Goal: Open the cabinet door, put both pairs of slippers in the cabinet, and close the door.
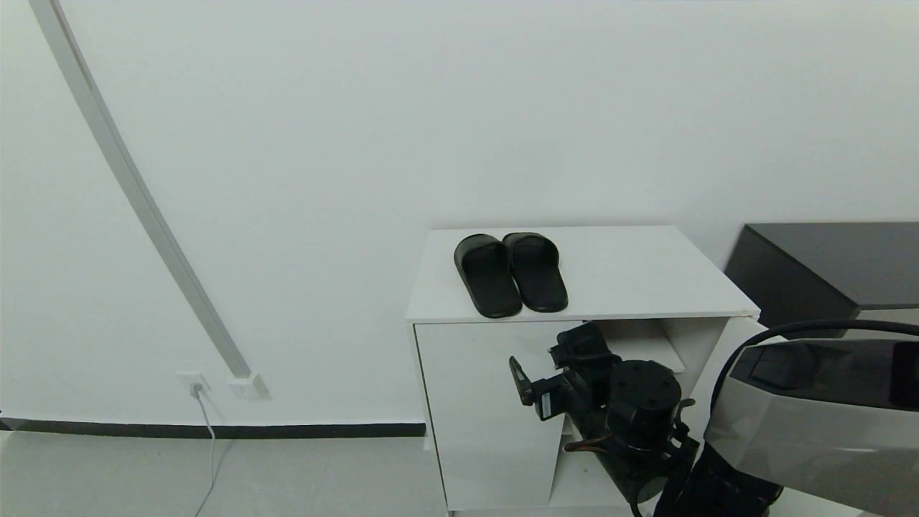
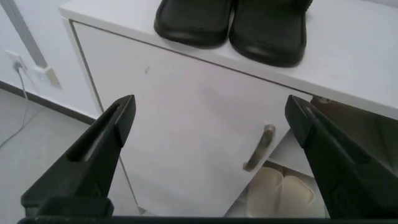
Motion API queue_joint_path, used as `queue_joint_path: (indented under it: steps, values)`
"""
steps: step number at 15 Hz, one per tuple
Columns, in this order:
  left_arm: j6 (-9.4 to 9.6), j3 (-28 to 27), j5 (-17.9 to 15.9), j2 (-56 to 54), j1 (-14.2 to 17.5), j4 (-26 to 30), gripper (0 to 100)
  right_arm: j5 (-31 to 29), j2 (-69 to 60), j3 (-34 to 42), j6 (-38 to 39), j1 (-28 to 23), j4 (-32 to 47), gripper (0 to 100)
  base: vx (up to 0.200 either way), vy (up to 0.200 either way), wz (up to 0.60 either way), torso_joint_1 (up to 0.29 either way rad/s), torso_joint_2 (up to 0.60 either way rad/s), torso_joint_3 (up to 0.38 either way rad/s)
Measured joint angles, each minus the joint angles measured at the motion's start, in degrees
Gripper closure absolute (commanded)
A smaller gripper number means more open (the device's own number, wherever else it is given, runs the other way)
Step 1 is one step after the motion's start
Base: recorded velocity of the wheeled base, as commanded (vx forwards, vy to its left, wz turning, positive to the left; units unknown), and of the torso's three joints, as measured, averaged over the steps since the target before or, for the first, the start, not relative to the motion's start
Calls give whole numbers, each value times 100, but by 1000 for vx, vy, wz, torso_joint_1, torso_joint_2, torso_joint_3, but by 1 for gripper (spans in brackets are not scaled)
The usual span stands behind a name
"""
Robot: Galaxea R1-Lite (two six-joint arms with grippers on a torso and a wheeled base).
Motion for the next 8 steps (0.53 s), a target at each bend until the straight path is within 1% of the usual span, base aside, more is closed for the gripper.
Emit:
queue_joint_path:
  steps: [3, 4, 5, 6, 8]
  values:
    - [0, 7, 1, 0, 0, 2, 100, 211, -5, -74, -24, 6, 27, 0, 0, 0, 0, 0, 0, 0]
    - [1, 7, 1, 0, 0, 0, 100, 224, -28, -194, -11, 0, 351, 0, 0, 0, 0, 0, 0, 0]
    - [9, 7, -2, 0, 0, 0, 100, 228, -96, -358, 38, -7, 925, 0, 0, 0, 0, 0, 0, 0]
    - [15, 7, -7, 0, 0, 0, 100, 227, -234, -549, 126, -10, 1670, 0, 0, 0, 0, 0, 0, 0]
    - [11, 7, -7, 0, 0, 2, 100, 173, -621, -1193, 422, 20, 3323, 0, 0, 0, 0, 0, 0, 0]
